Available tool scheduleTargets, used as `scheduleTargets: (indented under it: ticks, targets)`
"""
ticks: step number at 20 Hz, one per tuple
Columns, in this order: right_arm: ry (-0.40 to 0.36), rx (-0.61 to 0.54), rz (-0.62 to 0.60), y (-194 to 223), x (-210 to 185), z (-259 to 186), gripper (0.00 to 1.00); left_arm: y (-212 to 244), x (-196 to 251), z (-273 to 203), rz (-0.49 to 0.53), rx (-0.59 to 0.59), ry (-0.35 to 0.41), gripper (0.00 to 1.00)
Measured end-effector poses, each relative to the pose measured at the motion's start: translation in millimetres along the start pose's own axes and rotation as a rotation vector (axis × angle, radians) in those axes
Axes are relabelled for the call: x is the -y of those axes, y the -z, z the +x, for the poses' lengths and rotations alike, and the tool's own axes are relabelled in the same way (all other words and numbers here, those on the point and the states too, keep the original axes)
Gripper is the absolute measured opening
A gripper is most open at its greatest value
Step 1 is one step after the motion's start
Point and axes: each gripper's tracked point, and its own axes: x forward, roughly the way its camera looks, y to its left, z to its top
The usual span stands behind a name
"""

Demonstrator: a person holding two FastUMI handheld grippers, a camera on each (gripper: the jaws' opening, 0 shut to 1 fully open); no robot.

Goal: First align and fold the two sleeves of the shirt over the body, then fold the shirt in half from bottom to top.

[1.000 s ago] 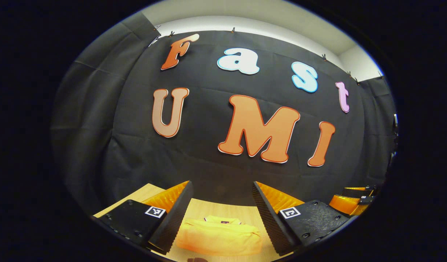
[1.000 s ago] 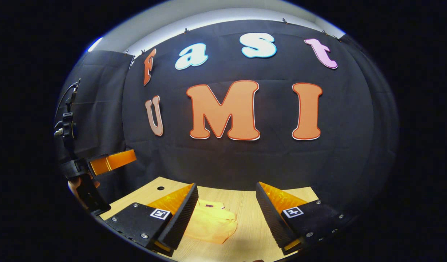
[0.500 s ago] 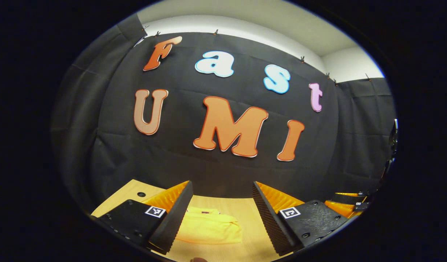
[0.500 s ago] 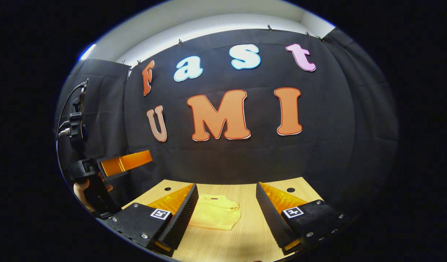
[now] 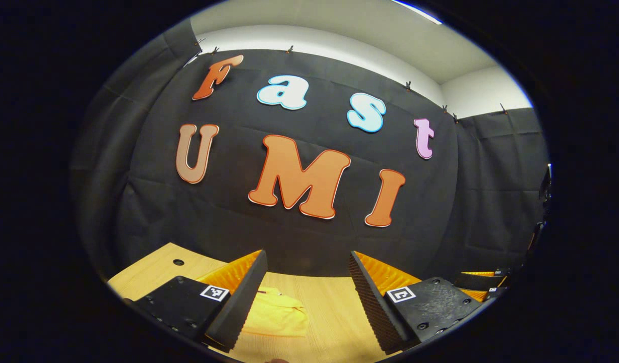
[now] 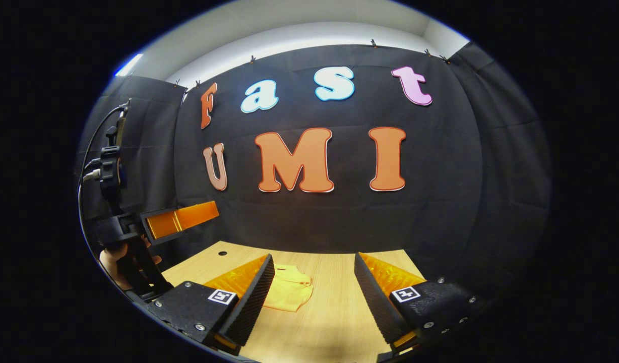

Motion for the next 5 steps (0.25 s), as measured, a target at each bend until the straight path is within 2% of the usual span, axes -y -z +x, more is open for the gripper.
scheduleTargets:
  ticks: [2,5]
  targets:
    - [-0.034,-0.033,0.003,7.1,12.8,0.8,0.96,8.2,11.4,-0.8,-0.005,0.002,-0.041,0.98]
    - [-0.063,-0.044,-0.011,6.1,31.1,5.7,0.96,9.0,33.0,0.4,-0.076,0.019,-0.041,0.98]
